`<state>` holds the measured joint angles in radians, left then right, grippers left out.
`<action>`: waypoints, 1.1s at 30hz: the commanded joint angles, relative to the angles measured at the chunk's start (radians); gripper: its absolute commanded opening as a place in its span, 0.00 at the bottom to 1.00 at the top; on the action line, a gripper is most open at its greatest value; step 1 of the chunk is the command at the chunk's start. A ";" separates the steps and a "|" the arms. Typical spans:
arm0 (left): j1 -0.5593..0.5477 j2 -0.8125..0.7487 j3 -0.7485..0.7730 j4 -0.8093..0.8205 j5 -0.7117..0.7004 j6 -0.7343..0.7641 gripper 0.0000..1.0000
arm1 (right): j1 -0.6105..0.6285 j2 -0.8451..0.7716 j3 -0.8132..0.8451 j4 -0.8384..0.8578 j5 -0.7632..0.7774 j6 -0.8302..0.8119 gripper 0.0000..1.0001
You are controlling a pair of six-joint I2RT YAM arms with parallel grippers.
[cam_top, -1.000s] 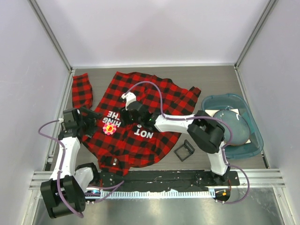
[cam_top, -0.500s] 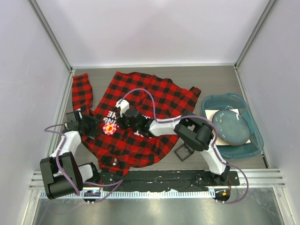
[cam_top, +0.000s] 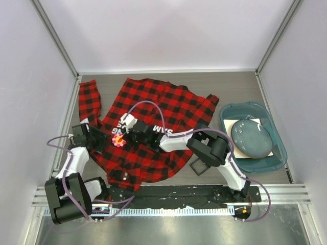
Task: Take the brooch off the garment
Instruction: Pick up the brooch from the flattened clothing.
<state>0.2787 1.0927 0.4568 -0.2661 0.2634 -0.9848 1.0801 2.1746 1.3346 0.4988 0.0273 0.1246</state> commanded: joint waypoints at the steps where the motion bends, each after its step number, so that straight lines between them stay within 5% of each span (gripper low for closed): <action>1: 0.007 -0.028 -0.033 0.057 0.017 0.020 0.58 | 0.023 0.039 0.080 -0.006 0.014 -0.063 0.20; 23: -0.045 0.059 -0.044 0.183 0.066 0.006 0.38 | 0.034 0.082 0.110 -0.006 0.008 -0.057 0.19; 33: -0.104 0.090 0.051 0.070 0.037 0.028 0.03 | 0.034 0.071 0.130 -0.026 0.005 -0.054 0.25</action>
<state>0.1833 1.1572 0.4320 -0.1532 0.3099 -0.9840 1.1099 2.2501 1.4246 0.4500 0.0322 0.0753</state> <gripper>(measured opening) 0.092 0.240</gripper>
